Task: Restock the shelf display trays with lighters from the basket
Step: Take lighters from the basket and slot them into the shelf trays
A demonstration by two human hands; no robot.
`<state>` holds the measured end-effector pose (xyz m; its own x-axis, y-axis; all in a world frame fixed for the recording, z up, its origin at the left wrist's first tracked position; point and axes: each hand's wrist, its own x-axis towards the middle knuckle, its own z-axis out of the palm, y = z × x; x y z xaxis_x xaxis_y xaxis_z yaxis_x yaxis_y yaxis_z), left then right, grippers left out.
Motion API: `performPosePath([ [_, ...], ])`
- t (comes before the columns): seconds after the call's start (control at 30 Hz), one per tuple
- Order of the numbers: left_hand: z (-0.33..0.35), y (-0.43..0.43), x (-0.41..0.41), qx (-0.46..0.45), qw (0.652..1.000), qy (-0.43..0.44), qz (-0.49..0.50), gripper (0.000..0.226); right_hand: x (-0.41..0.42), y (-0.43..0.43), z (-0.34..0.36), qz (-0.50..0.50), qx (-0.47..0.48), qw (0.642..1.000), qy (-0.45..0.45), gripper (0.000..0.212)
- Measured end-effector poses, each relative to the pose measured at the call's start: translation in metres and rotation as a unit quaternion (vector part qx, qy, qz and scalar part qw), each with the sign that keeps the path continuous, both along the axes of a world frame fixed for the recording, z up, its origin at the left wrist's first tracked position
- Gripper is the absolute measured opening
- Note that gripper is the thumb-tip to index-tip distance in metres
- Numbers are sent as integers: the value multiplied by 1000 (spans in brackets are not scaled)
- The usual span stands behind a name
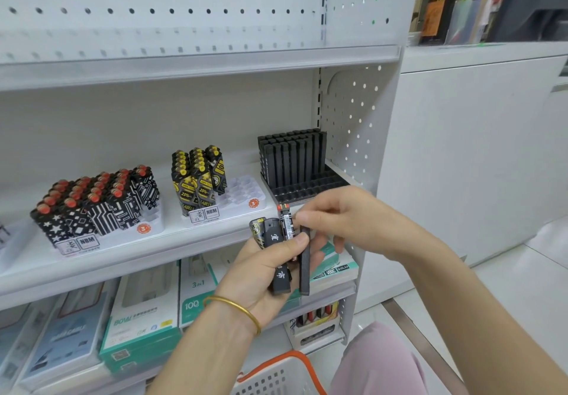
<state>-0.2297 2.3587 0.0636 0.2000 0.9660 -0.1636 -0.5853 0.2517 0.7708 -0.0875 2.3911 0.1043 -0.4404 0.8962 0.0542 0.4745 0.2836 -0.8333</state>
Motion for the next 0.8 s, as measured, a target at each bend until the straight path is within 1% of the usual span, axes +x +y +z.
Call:
performPosePath([
  [0.13, 0, -2, 4, 5, 1000, 13, 3, 39, 7, 1, -1, 10, -46, 998, 30, 14],
  [0.23, 1, -2, 5, 3, 1000, 15, 8, 36, 8, 0, -1, -12, -34, 998, 58, 4],
  [0.3, 2, -2, 5, -3, 1000, 14, 13, 29, 7, -3, 1, -25, -25, 996, 85, 5],
  [0.33, 2, -2, 5, -10, 1000, 7, 18, 22, 8, -3, 3, -40, -8, 995, 96, 7],
  [0.4, 4, -1, 4, -27, 999, -3, 33, 15, 12, 0, 12, -102, 68, 985, 122, 11],
  [0.47, 4, 0, 3, -39, 999, 7, 37, 15, 16, 10, 24, -166, 164, 959, 162, 14],
  [0.5, 4, 0, 2, -44, 998, 12, 32, 15, 17, 17, 29, -194, 209, 944, 165, 14],
  [0.53, 4, 0, 2, -51, 998, 15, 26, 15, 16, 25, 32, -219, 250, 932, 144, 14],
  [0.57, 4, 1, 2, -61, 998, 19, 21, 15, 14, 34, 33, -239, 283, 923, 102, 13],
  [0.63, 4, 1, 3, -78, 996, 28, 13, 15, 7, 50, 29, -259, 325, 909, 11, 16],
  [0.67, 4, 1, 4, -83, 996, 30, 10, 16, 5, 57, 24, -262, 338, 904, -13, 18],
  [0.8, 3, 3, 4, -81, 996, 38, -2, 25, 1, 74, 12, -267, 358, 894, -33, 21],
])
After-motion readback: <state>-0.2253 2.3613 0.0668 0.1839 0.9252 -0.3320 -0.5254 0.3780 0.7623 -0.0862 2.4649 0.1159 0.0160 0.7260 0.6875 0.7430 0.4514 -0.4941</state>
